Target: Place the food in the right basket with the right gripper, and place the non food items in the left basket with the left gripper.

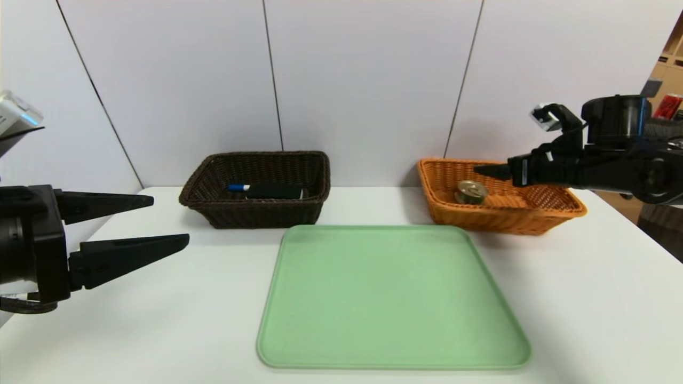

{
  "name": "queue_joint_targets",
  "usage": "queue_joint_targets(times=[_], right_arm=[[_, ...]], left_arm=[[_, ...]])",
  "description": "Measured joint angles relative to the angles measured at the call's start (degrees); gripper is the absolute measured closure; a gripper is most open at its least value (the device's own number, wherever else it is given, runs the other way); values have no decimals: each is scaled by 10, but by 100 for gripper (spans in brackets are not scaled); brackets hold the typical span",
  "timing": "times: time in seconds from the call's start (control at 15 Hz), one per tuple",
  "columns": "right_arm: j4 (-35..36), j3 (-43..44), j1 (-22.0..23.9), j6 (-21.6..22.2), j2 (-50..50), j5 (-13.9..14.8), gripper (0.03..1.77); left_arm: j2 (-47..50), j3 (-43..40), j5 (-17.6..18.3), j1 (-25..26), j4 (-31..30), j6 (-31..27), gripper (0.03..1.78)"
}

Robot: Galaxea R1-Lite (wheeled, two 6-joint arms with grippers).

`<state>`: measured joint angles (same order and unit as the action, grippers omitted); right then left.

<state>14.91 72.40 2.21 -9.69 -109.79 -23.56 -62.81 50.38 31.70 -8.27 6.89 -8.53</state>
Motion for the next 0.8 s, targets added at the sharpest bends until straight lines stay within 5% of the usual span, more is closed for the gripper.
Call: queue_joint_targets(times=[0.4,0.8], right_arm=[[-13,-121,3,12,159,1,11],[-117,-204,4,24,362,2,11]], left_arm=[[40,-36,-13,0,9,13,12],[112,-61,-105,0,58,13,12]])
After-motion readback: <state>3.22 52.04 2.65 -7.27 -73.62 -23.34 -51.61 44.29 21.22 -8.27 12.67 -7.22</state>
